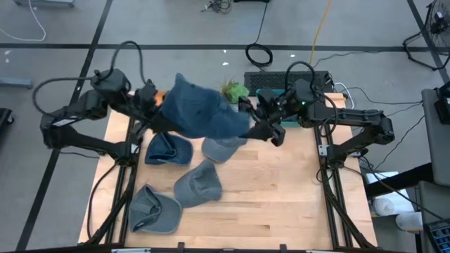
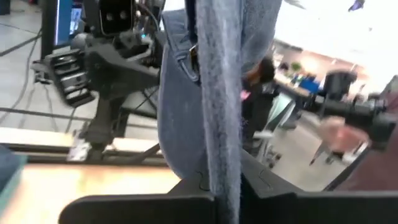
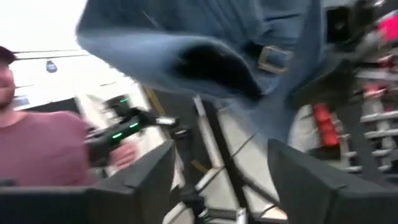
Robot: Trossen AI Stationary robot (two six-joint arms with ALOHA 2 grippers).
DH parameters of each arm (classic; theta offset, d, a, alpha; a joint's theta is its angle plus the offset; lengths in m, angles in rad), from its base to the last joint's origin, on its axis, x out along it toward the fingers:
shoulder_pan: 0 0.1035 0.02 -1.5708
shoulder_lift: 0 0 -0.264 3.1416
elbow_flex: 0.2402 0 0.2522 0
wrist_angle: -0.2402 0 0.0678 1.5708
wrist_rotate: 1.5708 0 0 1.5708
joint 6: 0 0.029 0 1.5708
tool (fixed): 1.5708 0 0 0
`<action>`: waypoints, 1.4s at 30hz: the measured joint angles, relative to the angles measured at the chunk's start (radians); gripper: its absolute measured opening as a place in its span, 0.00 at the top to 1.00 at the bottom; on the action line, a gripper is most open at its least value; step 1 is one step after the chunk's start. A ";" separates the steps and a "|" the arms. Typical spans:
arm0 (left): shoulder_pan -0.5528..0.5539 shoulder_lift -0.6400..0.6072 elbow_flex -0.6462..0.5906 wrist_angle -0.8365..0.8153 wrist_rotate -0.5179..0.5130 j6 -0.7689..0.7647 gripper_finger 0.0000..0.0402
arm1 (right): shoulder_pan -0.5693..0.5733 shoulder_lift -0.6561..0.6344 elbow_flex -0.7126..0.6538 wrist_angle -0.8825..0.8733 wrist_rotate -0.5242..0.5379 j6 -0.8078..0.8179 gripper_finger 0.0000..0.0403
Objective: Pick & Place hat
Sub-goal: Put the right blue cap into the light blue bin
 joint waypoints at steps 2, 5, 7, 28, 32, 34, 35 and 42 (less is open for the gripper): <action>0.011 -0.033 0.000 -0.055 -0.022 0.045 0.98 | 0.003 -0.001 0.000 -0.006 -0.056 0.006 0.36; 0.022 -0.074 0.001 -0.148 -0.071 0.090 0.98 | 0.010 -0.002 0.000 -0.013 -0.103 0.038 0.31; 0.029 -0.100 0.001 -0.220 -0.093 0.111 0.98 | 0.015 -0.002 0.000 -0.020 -0.108 0.051 0.30; 0.031 -0.189 0.001 -0.606 -0.064 0.089 0.98 | 0.035 -0.002 0.000 -0.036 0.242 -0.122 0.37; 0.031 -0.170 0.001 -0.625 -0.085 0.088 0.98 | 0.035 -0.002 0.000 -0.052 0.340 -0.147 0.36; 0.031 -0.160 0.001 -0.624 -0.093 0.088 0.98 | 0.035 -0.002 0.000 -0.069 0.338 -0.184 0.36; 0.031 -0.153 0.001 -0.623 -0.096 0.088 0.98 | 0.035 -0.002 0.000 -0.080 0.340 -0.202 0.36; 0.031 -0.095 0.001 -0.620 -0.108 0.088 0.98 | 0.035 -0.001 0.000 -0.205 0.449 -0.266 0.37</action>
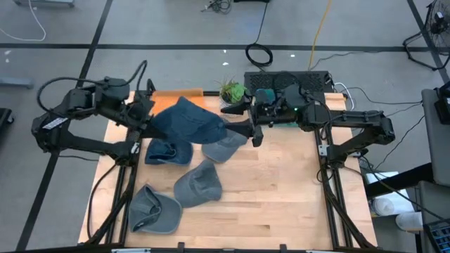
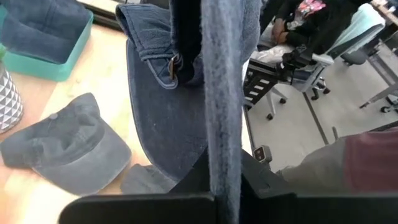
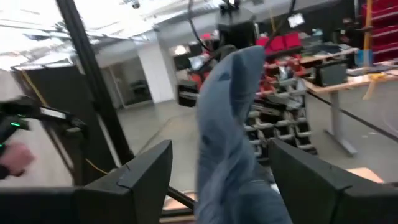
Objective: Pick & Place hat
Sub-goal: Put the right blue cap into the light blue bin
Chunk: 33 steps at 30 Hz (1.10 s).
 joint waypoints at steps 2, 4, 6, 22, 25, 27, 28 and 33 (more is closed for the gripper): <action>0.000 0.015 0.000 0.001 -0.001 0.000 0.98 | -0.001 0.000 0.000 -0.014 0.000 -0.013 0.37; 0.000 0.031 0.000 0.001 -0.005 0.000 0.98 | 0.000 0.000 0.000 -0.037 -0.001 -0.024 0.37; 0.000 0.046 0.000 0.003 -0.005 0.000 0.98 | 0.000 0.000 0.000 -0.075 -0.002 -0.038 0.37; 0.000 0.073 0.001 0.077 0.035 -0.012 0.98 | 0.000 0.000 0.000 -0.196 -0.093 0.003 0.40; 0.000 0.073 0.001 0.070 0.037 -0.014 0.98 | 0.000 0.000 0.000 -0.196 -0.116 0.031 0.45; 0.000 0.073 0.001 0.054 0.037 -0.014 0.98 | 0.000 0.000 0.000 -0.196 -0.128 0.047 0.49; 0.000 0.073 0.001 0.050 0.037 -0.014 0.98 | 0.000 0.000 0.000 -0.196 -0.140 0.055 0.51; 0.000 0.073 0.001 0.045 0.037 -0.013 0.98 | 0.000 -0.010 0.000 -0.194 -0.142 0.061 0.60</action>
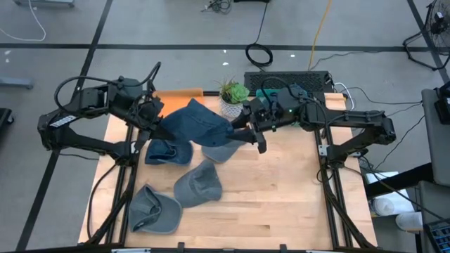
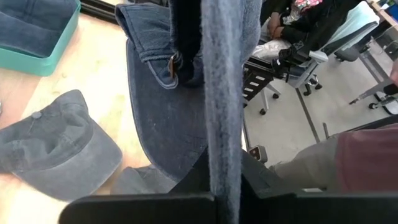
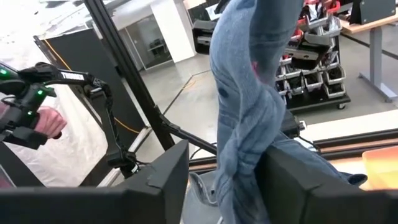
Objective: Pick & Place hat
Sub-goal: Put the right blue cap into the light blue bin
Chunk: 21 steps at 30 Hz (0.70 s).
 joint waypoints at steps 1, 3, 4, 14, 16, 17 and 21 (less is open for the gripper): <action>0.000 0.000 0.000 0.000 0.000 0.000 0.98 | 0.000 -0.001 0.000 -0.002 0.000 -0.001 0.62; 0.000 0.000 0.000 -0.001 0.000 0.003 0.98 | 0.001 -0.006 0.000 -0.005 -0.001 -0.005 0.68; 0.000 0.000 0.000 -0.001 0.000 0.003 0.98 | 0.002 -0.007 0.000 -0.002 -0.003 -0.011 0.71; 0.000 0.000 0.000 0.009 -0.018 -0.011 0.92 | 0.041 -0.025 0.000 0.009 0.004 -0.109 0.98; 0.000 0.000 0.000 0.011 -0.009 -0.012 0.88 | 0.052 -0.025 0.000 0.023 0.004 -0.128 0.98; 0.000 0.000 0.000 0.011 0.001 -0.012 0.86 | 0.057 -0.026 0.000 0.033 0.004 -0.137 0.98; 0.001 -0.005 0.000 0.023 0.042 -0.014 0.77 | 0.068 -0.041 0.000 0.053 0.003 -0.160 0.98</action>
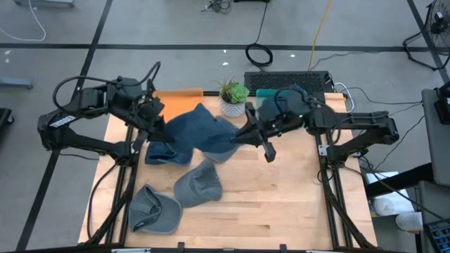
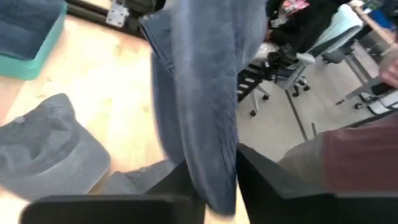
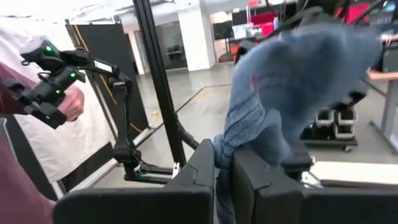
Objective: Pick & Place hat
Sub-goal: Put the right blue cap into the light blue bin
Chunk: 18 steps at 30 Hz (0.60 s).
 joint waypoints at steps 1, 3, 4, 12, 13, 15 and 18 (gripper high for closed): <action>0.003 -0.002 0.000 0.012 0.000 -0.009 0.75 | 0.000 -0.007 0.000 0.003 0.000 -0.007 0.98; 0.012 -0.010 0.000 0.031 -0.024 -0.026 0.68 | 0.001 -0.029 0.000 0.003 0.003 -0.016 0.98; 0.017 -0.014 0.000 0.032 -0.046 -0.034 0.64 | 0.005 -0.039 0.000 0.004 0.004 -0.019 0.98; 0.067 -0.023 0.000 0.042 -0.122 0.061 0.33 | 0.076 -0.173 0.000 -0.105 0.164 -0.126 0.98; 0.075 -0.023 0.000 0.042 -0.123 0.071 0.30 | 0.086 -0.190 0.000 -0.130 0.196 -0.145 0.98; 0.085 -0.022 0.000 0.044 -0.124 0.083 0.25 | 0.110 -0.220 0.000 -0.186 0.271 -0.183 0.98; 0.101 -0.022 0.000 0.050 -0.125 0.096 0.19 | 0.146 -0.258 0.000 -0.245 0.364 -0.240 0.98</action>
